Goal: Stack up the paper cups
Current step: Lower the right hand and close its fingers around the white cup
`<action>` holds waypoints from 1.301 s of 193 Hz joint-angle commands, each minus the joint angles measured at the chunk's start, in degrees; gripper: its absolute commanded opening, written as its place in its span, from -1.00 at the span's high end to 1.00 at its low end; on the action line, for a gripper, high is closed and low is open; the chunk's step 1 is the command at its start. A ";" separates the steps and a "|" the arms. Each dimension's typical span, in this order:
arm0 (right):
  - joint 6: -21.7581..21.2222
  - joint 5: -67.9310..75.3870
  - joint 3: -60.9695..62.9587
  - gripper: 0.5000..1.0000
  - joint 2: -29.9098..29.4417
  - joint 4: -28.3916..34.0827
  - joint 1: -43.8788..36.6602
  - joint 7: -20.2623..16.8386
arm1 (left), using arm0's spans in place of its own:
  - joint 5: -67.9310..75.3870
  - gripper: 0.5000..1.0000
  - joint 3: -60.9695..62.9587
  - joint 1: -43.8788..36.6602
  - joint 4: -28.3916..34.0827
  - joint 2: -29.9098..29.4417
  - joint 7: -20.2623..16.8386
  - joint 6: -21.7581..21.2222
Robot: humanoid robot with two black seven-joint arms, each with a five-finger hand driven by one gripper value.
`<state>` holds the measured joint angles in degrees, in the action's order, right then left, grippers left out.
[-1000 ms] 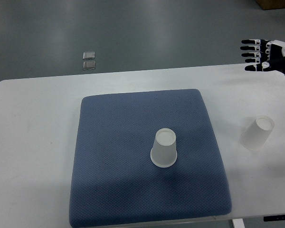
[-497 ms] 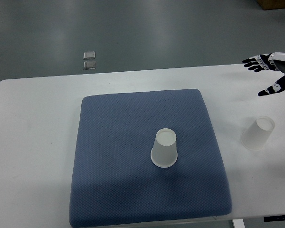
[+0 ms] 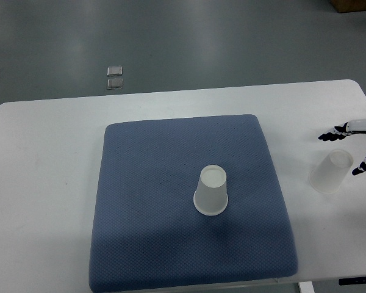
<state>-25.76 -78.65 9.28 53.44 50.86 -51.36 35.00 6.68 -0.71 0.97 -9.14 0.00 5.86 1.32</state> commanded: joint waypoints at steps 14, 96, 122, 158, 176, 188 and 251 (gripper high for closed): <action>2.55 -0.89 -1.90 -0.71 0.00 0.03 -0.06 0.00 | 0.00 -1.00 0.00 0.00 0.00 0.00 0.03 0.00; 7.47 -0.54 -1.99 -0.70 -0.88 -0.76 2.84 0.00 | 0.00 -1.00 0.00 0.00 0.00 0.00 0.03 0.00; 8.44 -0.45 -1.90 -0.65 -1.67 -0.76 2.84 0.00 | 0.00 -1.00 0.00 0.00 0.00 0.00 0.03 0.00; 10.29 -0.45 -1.99 -0.60 -3.08 -0.94 3.28 0.00 | 0.00 -1.00 0.00 0.00 0.00 0.00 0.03 0.00; 10.29 -0.63 -1.99 -0.50 -3.43 -0.94 3.37 0.00 | 0.00 -1.00 0.00 0.00 0.00 0.00 0.03 0.00; 10.38 -0.80 -1.99 -0.40 -3.43 -0.94 3.55 0.00 | 0.00 -1.00 0.00 0.00 0.00 0.00 0.03 0.00; 15.30 -0.89 -4.01 -0.20 -3.51 -1.12 4.69 0.00 | 0.00 -1.00 0.00 0.00 0.00 0.00 -0.06 0.00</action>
<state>-11.92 -79.47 5.94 49.94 49.92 -47.11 35.00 6.68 -0.70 0.97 -9.14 0.00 5.88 1.32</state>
